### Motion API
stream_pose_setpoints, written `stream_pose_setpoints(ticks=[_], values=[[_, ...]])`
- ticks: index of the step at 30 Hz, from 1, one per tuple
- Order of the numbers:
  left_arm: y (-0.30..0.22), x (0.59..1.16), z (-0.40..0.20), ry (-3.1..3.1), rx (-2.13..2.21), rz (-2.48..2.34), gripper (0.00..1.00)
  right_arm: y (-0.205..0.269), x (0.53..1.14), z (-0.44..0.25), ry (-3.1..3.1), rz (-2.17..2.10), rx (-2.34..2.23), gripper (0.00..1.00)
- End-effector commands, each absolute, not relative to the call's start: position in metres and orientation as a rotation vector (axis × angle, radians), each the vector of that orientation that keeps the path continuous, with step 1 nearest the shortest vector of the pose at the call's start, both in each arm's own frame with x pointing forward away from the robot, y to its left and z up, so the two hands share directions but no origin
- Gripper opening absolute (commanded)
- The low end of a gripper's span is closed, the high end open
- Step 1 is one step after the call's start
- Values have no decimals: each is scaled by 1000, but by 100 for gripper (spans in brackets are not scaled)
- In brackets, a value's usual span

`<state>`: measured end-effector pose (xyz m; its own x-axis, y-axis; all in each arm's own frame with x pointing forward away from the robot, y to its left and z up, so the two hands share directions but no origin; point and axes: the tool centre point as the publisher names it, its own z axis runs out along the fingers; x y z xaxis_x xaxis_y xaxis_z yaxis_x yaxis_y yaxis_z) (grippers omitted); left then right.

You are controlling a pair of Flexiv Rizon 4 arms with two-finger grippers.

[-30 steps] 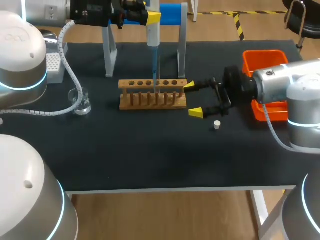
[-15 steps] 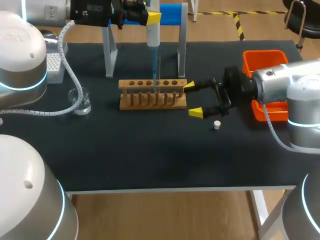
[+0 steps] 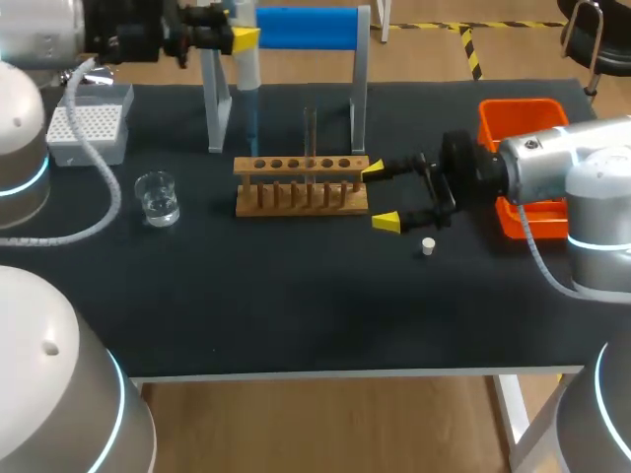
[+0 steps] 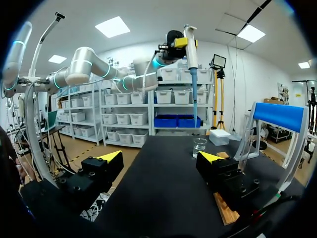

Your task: Invert the test tube, pick up the pipette, mount the tip to pipette, aspirate from beaker and dispense into the tube, eject the tip, return the pipette, and cap with the stopper.

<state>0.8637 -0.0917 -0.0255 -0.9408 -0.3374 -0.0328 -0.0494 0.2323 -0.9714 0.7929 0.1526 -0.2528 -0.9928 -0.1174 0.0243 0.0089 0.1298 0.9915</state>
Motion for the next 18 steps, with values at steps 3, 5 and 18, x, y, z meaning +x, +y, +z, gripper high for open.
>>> stream_pose_setpoints(ticks=[3, 5, 18], values=[[-31, 851, -35, 2239, -406, -1750, 0, 152, 792, -252, -2291, -2007, 109, 100], [-20, 853, -38, 2233, -421, -1737, 0, 152, 792, -252, -2291, -2007, 109, 100], [36, 873, -56, 2182, -490, -1689, 0, 152, 792, -252, -2291, -2007, 109, 100]])
